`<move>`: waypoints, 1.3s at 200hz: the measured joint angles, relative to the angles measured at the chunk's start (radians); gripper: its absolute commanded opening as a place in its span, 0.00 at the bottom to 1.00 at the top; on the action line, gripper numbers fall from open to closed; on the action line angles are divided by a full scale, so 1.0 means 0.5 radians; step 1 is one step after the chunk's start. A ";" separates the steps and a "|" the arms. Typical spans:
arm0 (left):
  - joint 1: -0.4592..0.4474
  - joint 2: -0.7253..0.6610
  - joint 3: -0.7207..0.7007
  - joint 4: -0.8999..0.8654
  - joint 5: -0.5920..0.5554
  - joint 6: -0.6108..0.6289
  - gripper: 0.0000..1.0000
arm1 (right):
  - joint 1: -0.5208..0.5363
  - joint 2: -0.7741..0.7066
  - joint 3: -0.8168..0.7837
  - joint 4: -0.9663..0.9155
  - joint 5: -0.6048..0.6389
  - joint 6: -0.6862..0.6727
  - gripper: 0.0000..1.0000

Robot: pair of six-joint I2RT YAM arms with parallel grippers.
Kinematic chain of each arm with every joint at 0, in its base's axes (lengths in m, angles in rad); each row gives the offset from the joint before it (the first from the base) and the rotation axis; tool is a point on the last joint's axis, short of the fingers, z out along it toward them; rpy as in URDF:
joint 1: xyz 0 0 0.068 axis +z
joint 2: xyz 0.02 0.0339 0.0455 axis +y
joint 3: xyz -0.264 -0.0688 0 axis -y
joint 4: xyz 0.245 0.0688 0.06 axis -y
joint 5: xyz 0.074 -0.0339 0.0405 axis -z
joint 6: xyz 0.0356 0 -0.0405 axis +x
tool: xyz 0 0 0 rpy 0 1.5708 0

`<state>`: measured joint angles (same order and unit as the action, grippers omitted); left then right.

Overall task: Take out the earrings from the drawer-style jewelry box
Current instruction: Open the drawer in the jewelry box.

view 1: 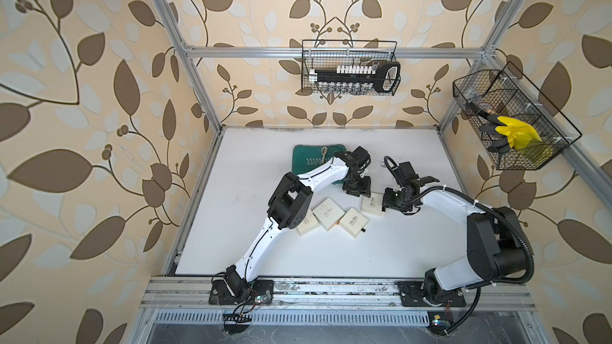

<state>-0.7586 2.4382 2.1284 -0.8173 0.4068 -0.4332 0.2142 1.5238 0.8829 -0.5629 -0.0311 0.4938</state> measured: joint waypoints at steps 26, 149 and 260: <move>0.000 0.000 0.000 0.002 -0.014 -0.002 0.44 | 0.000 0.008 0.000 -0.002 0.022 0.015 0.41; -0.032 -0.016 0.007 0.011 -0.157 0.025 0.30 | 0.014 0.043 0.000 -0.043 0.155 0.062 0.41; -0.051 -0.021 0.035 0.001 -0.384 0.098 0.27 | -0.027 0.043 0.000 -0.036 0.201 0.083 0.41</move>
<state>-0.7841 2.4275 2.1460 -0.8169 0.2150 -0.3843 0.2005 1.5452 0.8829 -0.5808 0.0692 0.5354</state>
